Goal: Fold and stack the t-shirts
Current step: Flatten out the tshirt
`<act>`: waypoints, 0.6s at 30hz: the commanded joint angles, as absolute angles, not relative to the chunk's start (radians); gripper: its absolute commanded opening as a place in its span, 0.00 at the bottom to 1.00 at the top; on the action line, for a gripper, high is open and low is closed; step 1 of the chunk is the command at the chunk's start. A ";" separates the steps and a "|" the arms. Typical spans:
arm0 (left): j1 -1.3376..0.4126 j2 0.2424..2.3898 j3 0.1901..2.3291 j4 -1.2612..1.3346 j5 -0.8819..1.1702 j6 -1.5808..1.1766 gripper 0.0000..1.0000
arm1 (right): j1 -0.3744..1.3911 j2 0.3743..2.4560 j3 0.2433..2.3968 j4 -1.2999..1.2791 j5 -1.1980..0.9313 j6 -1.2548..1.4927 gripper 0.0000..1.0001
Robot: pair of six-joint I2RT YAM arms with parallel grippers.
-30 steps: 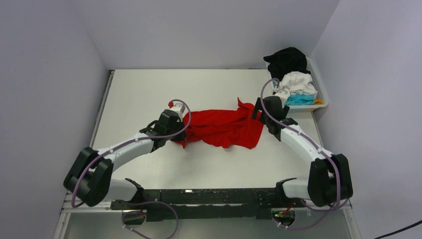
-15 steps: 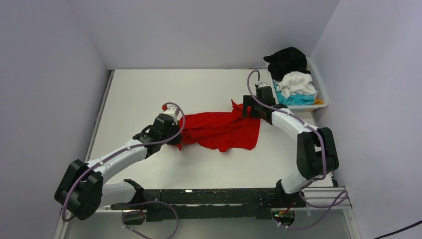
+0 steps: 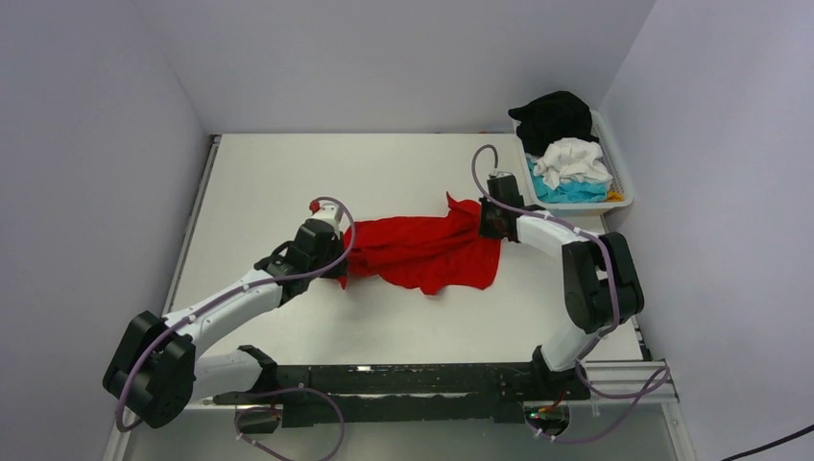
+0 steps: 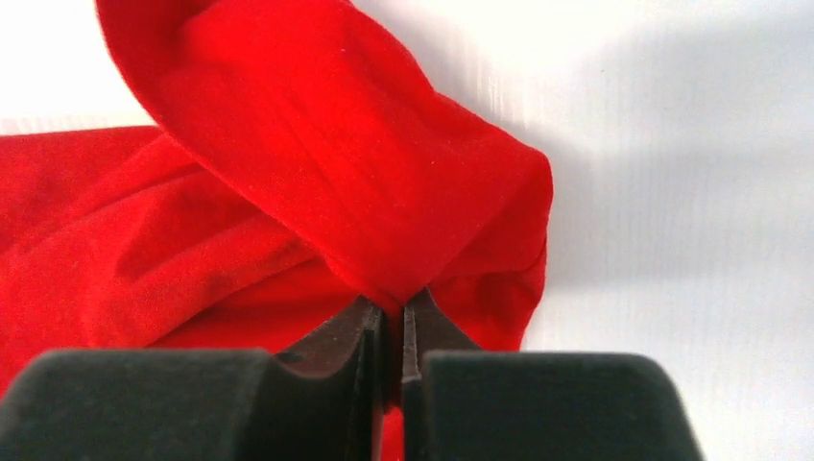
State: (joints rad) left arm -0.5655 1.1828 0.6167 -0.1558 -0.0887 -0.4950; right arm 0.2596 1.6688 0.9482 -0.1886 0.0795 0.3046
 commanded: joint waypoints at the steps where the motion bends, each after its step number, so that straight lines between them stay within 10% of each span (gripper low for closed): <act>1: -0.569 1.099 0.718 -0.175 -0.210 -0.493 0.00 | 0.258 1.534 1.028 -0.237 0.118 0.300 0.06; 18: -0.569 0.641 0.986 -0.125 -0.320 -0.271 0.00 | 0.258 1.034 1.320 -0.427 -0.208 0.207 0.00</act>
